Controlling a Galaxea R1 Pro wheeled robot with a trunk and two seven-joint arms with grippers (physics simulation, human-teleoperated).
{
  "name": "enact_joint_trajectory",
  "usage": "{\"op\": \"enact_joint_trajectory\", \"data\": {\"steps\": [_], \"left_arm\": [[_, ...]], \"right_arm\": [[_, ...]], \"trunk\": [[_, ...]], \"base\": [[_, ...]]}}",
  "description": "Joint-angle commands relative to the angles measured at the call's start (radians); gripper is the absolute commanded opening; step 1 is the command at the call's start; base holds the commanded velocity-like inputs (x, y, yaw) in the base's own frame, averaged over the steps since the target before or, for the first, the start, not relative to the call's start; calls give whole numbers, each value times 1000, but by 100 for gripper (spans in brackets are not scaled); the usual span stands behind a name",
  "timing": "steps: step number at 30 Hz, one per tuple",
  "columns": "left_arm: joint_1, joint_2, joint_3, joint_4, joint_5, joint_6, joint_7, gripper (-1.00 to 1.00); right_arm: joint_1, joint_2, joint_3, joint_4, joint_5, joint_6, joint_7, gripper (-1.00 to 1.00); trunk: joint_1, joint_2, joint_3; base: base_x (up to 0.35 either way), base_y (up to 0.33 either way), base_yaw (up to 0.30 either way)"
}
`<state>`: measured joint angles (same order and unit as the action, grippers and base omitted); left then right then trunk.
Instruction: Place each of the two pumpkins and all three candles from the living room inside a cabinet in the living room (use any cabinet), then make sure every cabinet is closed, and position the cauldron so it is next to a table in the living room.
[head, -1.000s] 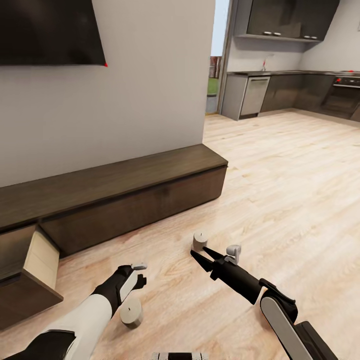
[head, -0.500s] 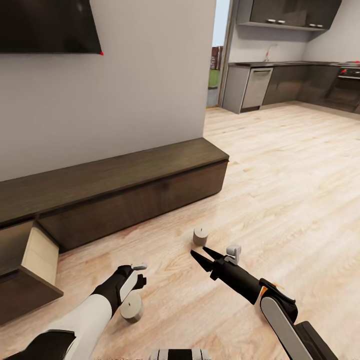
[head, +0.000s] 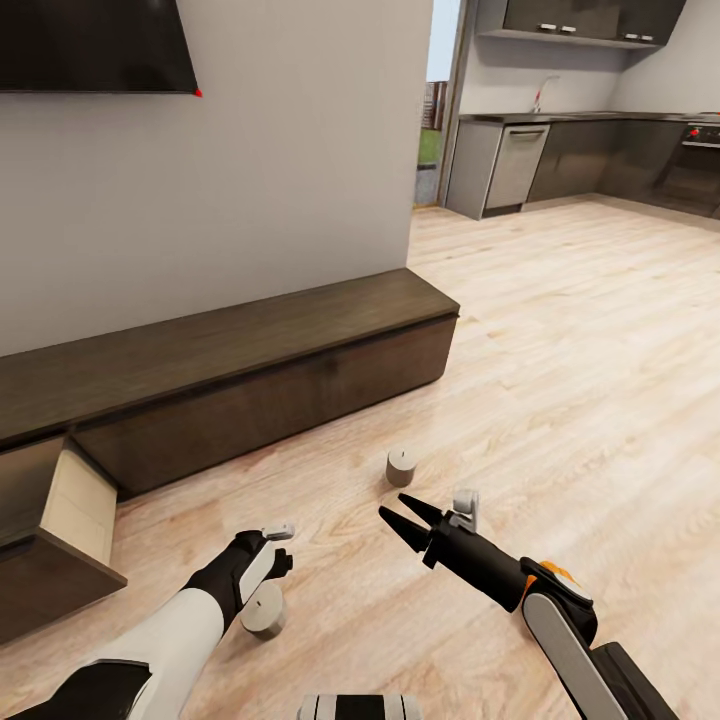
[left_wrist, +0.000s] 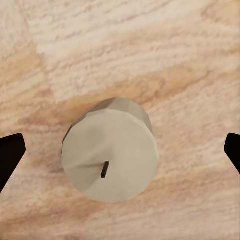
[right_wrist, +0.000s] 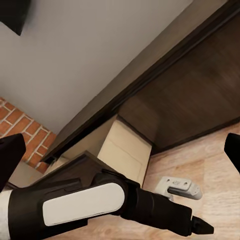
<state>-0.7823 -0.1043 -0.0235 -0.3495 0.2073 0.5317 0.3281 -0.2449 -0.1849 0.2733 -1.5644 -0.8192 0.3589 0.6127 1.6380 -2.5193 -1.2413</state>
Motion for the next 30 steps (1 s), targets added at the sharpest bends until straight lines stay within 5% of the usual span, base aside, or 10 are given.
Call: {"op": "enact_joint_trajectory", "data": {"steps": [1,30], "left_arm": [[0,0,-3,-2,11,4,8,100],[0,1,-3,-2,11,4,8,100]], "right_arm": [[-1,-1,0,0,-11,8,1,100],[-1,-10,0,-1,-12,6,9,100]], "trunk": [[0,0,-1],[7,-4,-63]], "base": [[0,0,0],[0,0,0]]}}
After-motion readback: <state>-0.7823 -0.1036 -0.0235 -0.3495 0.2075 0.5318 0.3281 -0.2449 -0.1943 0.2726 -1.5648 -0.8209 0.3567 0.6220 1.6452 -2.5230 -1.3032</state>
